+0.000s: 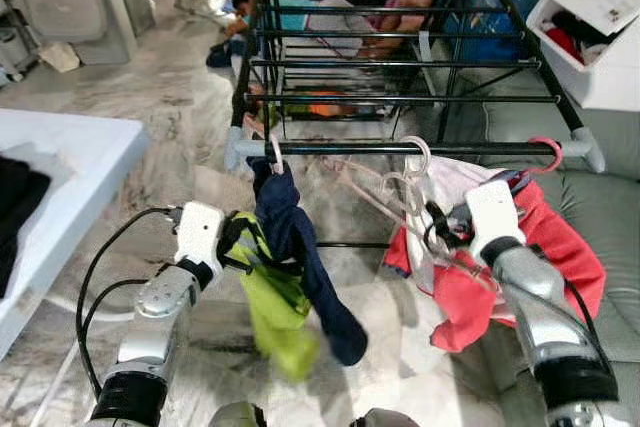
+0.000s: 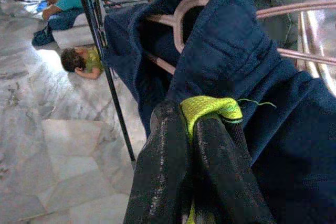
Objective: Hang hanger
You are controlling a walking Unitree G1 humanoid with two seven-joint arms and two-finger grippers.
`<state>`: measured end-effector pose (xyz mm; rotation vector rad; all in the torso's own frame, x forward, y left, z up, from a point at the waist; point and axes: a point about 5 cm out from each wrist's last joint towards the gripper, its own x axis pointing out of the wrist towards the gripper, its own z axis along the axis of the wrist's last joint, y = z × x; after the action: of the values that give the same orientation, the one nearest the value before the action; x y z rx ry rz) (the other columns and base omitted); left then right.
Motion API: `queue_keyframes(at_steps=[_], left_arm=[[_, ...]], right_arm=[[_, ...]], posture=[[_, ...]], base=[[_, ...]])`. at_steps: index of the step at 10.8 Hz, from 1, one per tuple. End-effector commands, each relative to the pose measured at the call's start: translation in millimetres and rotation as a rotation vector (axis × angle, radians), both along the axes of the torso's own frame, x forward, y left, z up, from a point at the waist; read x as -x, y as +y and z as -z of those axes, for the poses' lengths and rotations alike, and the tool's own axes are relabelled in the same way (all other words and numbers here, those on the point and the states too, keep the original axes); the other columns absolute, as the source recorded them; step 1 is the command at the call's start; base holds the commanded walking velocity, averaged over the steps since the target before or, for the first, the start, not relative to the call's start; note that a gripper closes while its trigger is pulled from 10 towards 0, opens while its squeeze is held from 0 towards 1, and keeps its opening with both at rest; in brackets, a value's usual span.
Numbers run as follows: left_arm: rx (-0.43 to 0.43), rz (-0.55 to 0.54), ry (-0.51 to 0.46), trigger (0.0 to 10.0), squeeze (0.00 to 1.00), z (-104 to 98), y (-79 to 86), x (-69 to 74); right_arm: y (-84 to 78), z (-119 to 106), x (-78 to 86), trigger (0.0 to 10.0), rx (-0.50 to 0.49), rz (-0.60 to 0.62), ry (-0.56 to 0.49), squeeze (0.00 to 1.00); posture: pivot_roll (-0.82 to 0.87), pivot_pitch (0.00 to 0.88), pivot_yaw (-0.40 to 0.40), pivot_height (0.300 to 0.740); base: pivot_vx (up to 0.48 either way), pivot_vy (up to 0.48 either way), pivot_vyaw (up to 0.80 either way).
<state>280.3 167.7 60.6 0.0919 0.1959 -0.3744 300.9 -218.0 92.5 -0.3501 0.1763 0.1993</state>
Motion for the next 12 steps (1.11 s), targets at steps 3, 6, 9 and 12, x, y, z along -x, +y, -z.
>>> queue_keyframes(at_steps=[3,6,9,12], left_arm=[[-0.078,-0.032,-0.017,10.0,0.00,-12,26.3,7.7],[-0.101,-0.031,-0.007,10.0,0.00,-14,30.3,15.6],[-0.108,-0.023,-0.006,10.0,0.00,-15,26.9,17.1],[-0.109,-0.027,0.002,10.0,0.00,-14,27.6,16.8]], right_arm=[[-14.2,-20,-18.0,10.0,0.077,-0.211,0.109,0.00],[-30.1,-22,-28.5,10.0,0.182,-0.377,0.305,0.00],[-42.8,-41,-44.9,10.0,0.230,-0.327,0.306,0.00],[-51.2,-26,-26.5,10.0,0.128,-0.220,0.305,0.00]], posture=[[-0.04,0.043,-0.012,0.740],[-0.03,0.070,-0.013,0.740],[-0.02,0.057,-0.020,0.740],[-0.03,0.047,-0.025,0.740]], base=[[0.000,0.000,0.00],[0.000,0.000,0.00],[0.000,0.000,0.00],[0.000,0.000,0.00]])
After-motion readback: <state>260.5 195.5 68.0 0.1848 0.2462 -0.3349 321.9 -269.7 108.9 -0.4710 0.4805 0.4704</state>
